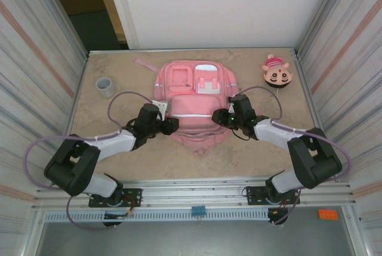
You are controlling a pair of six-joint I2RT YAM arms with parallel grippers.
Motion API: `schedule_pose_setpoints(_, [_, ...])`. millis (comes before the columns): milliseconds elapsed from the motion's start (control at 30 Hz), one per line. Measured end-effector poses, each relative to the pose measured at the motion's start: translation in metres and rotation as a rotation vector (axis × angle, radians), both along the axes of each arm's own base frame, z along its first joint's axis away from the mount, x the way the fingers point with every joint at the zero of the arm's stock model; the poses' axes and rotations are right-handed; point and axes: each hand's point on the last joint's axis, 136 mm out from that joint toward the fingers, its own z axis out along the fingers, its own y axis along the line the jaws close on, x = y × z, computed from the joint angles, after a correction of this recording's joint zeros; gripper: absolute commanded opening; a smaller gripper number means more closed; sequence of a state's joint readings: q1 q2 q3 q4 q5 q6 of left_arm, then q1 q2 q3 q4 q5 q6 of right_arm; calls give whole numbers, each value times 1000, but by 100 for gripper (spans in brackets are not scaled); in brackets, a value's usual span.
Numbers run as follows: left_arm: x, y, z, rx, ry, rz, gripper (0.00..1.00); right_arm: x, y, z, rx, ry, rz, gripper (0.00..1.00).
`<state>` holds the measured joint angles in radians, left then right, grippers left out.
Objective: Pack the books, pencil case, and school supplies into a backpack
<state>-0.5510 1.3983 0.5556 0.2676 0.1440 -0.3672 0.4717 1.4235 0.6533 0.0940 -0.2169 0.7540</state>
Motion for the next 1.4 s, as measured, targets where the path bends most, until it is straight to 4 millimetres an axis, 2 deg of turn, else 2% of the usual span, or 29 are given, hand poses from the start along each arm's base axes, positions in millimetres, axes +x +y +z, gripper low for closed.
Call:
schedule_pose_setpoints(100, [0, 18, 17, 68, -46, 28, 61, -9, -12, 19, -26, -26, -23, 43])
schedule_pose_setpoints(167, [1, 29, 41, 98, -106, 47, 70, -14, -22, 40, -44, -72, -37, 45])
schedule_pose_setpoints(300, [1, 47, 108, 130, -286, 84, 86, -19, -44, 106, -69, -236, -81, 54])
schedule_pose_setpoints(367, [-3, 61, 148, 148, -404, 119, 90, -20, -60, 147, -81, -349, -120, 60])
schedule_pose_setpoints(467, [-14, 84, 186, 188, -536, 172, 91, -26, -87, 193, -116, -490, -187, 69])
schedule_pose_setpoints(533, [-21, 99, 201, 222, -610, 211, 93, -31, -103, 209, -156, -554, -223, 74])
schedule_pose_setpoints(600, [-27, 113, 208, 256, -671, 254, 95, -35, -117, 215, -214, -592, -250, 100])
schedule_pose_setpoints(633, [-30, 120, 208, 275, -695, 275, 98, -37, -124, 216, -246, -607, -264, 99])
schedule_pose_setpoints(700, [-34, 131, 201, 313, -729, 305, 99, -38, -137, 214, -317, -629, -289, 99])
schedule_pose_setpoints(800, [-39, 144, 188, 373, -767, 346, 99, -38, -160, 197, -432, -627, -324, 99])
schedule_pose_setpoints(1067, [-36, 171, 126, 546, -733, 445, 99, -29, -215, 119, -587, -541, -408, 99])
schedule_pose_setpoints(1267, [-35, 187, 81, 630, -675, 482, 99, -25, -233, 56, -584, -494, -400, 99])
schedule_pose_setpoints(1400, [-38, 208, 53, 627, -623, 541, 99, -17, -234, 44, -575, -506, -371, 99])
